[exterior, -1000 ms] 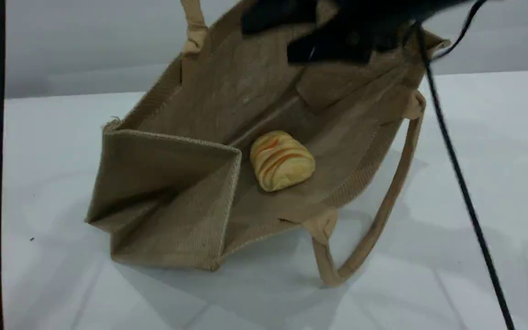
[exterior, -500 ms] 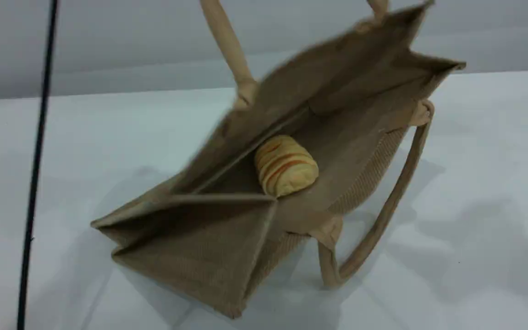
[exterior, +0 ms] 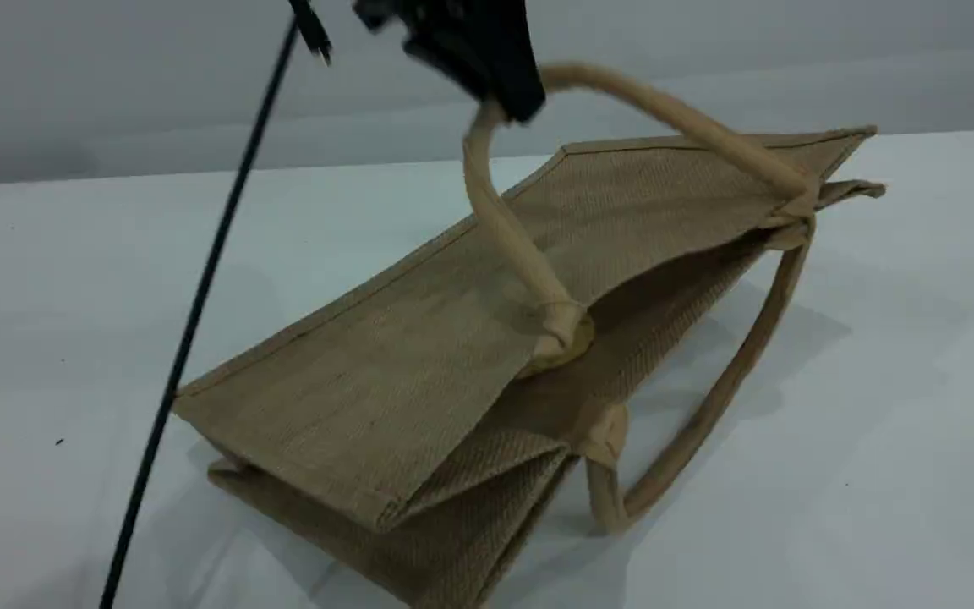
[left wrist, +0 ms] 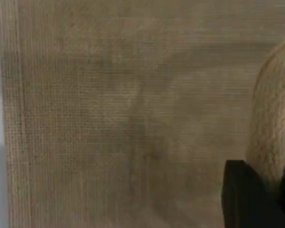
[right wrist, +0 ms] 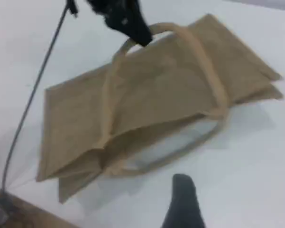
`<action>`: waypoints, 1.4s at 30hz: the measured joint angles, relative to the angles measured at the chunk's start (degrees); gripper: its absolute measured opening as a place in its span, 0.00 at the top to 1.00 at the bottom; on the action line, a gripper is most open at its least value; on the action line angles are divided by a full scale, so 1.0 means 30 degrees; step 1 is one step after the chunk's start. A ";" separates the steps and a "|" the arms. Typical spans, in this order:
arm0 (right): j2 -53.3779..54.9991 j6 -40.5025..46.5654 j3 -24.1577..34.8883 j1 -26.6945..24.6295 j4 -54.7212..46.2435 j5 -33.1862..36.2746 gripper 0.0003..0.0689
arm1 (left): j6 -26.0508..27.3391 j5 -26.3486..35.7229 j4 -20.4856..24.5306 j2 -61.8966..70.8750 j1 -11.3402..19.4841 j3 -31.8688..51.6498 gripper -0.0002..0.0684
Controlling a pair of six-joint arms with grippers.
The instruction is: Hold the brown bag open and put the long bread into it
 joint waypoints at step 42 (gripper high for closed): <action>-0.5527 0.4490 0.0012 0.0040 -0.5142 0.1246 0.34 | 0.2677 0.1412 -0.2235 0.1291 -0.1518 -0.1188 0.27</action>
